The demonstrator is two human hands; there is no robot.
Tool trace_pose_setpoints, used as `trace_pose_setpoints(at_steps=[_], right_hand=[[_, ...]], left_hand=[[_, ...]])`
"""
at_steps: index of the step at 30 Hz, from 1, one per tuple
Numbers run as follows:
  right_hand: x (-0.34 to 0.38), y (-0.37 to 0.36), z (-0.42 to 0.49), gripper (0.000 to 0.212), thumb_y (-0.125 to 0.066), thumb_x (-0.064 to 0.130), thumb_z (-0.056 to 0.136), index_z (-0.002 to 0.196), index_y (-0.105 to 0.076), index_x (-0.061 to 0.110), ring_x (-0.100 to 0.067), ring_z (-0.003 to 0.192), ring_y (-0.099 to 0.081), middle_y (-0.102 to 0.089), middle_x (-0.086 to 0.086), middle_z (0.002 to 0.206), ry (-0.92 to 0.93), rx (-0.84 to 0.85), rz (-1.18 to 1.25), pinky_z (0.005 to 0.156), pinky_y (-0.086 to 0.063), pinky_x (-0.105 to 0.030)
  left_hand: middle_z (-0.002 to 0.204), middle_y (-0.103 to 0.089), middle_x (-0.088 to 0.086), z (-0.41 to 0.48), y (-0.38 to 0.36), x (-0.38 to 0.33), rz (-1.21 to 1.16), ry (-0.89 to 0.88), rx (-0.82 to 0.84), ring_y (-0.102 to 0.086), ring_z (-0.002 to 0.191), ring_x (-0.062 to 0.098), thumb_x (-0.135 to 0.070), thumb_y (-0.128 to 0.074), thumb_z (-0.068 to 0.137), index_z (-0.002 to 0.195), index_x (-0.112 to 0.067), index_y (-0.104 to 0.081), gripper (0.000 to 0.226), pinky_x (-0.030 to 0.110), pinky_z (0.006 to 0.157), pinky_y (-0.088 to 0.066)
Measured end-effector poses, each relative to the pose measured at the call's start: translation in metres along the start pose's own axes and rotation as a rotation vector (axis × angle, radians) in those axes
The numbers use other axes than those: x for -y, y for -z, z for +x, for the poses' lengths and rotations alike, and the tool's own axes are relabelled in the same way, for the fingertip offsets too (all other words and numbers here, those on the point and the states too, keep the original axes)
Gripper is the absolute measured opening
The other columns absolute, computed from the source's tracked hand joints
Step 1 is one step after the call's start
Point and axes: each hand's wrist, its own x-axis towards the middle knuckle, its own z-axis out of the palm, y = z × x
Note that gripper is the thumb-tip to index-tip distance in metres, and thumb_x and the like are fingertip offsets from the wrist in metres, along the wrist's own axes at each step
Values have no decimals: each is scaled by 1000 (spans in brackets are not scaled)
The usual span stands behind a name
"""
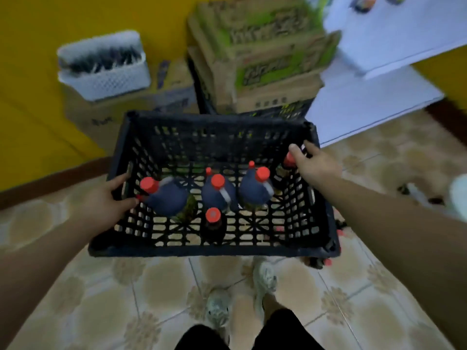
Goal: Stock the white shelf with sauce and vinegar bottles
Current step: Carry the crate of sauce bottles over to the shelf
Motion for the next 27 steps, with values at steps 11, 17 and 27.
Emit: trace_pose_setpoints(at_steps=[11, 17, 27], right_hand=[[-189, 200, -189, 76, -27, 78, 86, 149, -35, 35, -33, 135, -40, -43, -8, 150, -385, -329, 194, 108, -35, -44], [-305, 278, -279, 73, -26, 75, 89, 148, -37, 33, -34, 135, -41, -43, -9, 149, -550, -467, 229, 106, -35, -41], [-455, 358, -342, 74, -24, 74, 90, 147, -40, 29, -35, 134, -40, -43, -10, 150, -860, -582, 280, 104, -35, -40]], left_hand=[[133, -56, 11, -107, -63, -198, 90, -495, 266, -58, 104, 25, -14, -72, 82, 140, -20, -47, 64, 18, 79, -39], [129, -59, 12, -201, -151, -295, 144, -668, 358, -58, 110, 27, -10, -74, 78, 137, -16, -51, 64, 25, 83, -42], [128, -60, 11, -280, -298, -454, 285, -932, 608, -63, 82, 20, -17, -76, 77, 135, -24, -52, 63, 19, 70, -45]])
